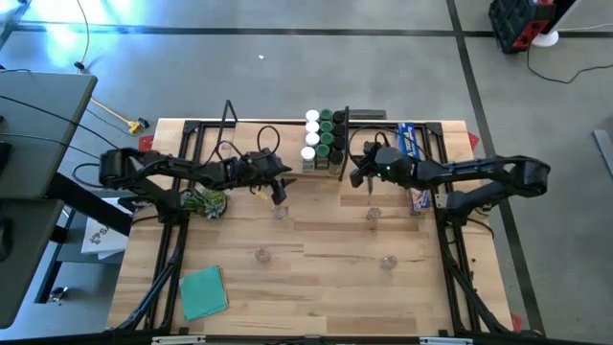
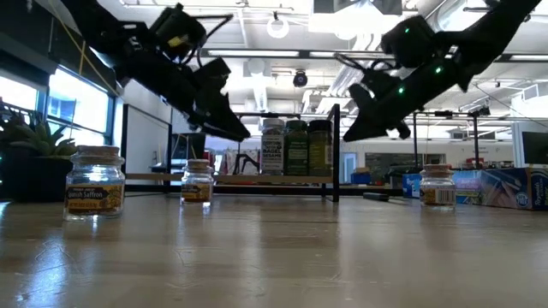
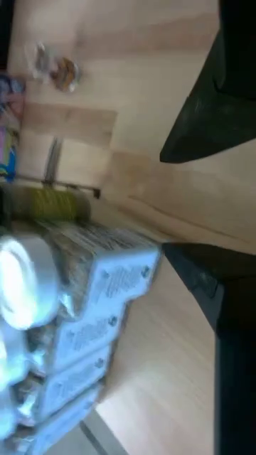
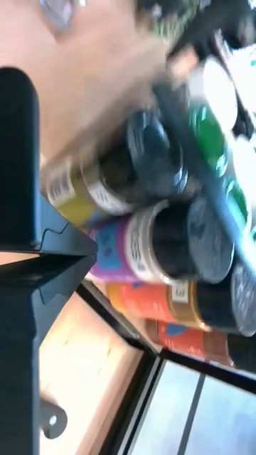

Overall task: Shelf spices
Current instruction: Adjust the seasoning bottles on the shelf

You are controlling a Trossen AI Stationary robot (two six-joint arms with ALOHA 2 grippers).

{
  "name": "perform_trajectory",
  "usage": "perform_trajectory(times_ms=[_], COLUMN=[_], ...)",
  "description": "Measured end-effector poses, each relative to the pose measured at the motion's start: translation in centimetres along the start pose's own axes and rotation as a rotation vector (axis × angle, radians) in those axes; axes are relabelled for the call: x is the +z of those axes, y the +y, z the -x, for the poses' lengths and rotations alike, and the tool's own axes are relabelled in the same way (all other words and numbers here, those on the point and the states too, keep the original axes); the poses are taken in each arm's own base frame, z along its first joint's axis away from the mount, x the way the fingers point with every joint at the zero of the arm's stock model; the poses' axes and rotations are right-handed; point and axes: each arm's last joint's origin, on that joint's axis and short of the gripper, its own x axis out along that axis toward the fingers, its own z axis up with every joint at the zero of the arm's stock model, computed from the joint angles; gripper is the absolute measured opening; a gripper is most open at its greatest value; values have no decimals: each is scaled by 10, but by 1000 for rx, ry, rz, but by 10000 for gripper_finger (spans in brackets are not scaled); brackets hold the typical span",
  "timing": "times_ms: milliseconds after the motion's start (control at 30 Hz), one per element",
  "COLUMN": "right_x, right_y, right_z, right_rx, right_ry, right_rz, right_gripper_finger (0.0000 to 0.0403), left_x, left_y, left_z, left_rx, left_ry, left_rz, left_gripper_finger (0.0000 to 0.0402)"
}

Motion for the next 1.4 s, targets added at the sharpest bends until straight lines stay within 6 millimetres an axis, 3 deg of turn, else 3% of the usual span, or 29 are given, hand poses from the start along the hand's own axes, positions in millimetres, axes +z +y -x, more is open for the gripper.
perform_trajectory(times_ms=[267,467,1033,1400], right_x=[6,5,0,-7], right_y=[17,27,39,30], right_z=[26,34,41,37], right_rx=[34,68,120,32], right_ry=[-40,-59,-50,20], right_rz=[8,18,-1,-25], right_gripper_finger=[0,0,0,0], left_x=[-12,-17,-11,-13], left_y=[15,20,30,30], left_z=[-32,-42,-52,-48], left_rx=[10,28,60,54], left_ry=[-61,-92,-130,-78], left_rz=[20,30,11,-11], left_gripper_finger=[104,71,48,48])
